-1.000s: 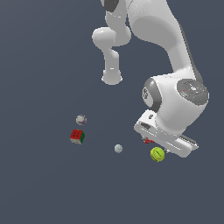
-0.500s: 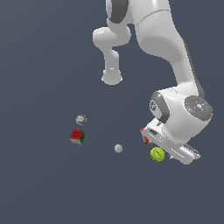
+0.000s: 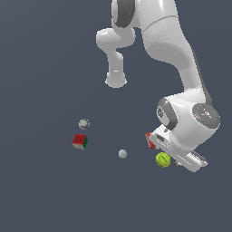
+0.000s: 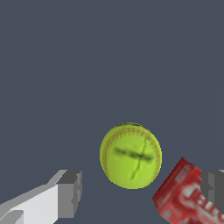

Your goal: Pick up a designated object from a clutter of objects.

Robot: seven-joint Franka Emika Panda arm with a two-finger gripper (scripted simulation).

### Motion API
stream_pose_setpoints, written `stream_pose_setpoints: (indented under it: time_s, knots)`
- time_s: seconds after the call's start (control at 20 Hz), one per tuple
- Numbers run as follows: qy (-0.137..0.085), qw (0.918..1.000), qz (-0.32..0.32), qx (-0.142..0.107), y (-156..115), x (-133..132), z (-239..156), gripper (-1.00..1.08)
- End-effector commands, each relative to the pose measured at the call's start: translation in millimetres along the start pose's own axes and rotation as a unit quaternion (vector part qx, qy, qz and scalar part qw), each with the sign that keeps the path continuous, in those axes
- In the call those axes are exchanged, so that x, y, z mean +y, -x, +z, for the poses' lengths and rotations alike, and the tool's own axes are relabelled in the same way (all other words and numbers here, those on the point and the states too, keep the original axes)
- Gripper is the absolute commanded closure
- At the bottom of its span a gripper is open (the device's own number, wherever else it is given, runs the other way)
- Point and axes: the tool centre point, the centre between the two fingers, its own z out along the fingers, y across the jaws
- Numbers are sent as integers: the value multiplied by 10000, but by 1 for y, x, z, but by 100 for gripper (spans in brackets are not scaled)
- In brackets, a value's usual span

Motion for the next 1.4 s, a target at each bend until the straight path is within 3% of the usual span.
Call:
stream_pose_setpoints:
  time_s: [0.0, 0.45, 0.75, 0.8, 1.35]
  knots:
    - [1, 10000, 2, 0, 0, 0, 3, -92]
    - [-1, 10000, 17, 3, 1, 1, 45, -92]
    - [-2, 10000, 20, 3, 0, 0, 50, -92]
    - [-2, 10000, 20, 3, 0, 0, 50, 108]
    - [2, 10000, 19, 0, 0, 0, 50, 108]
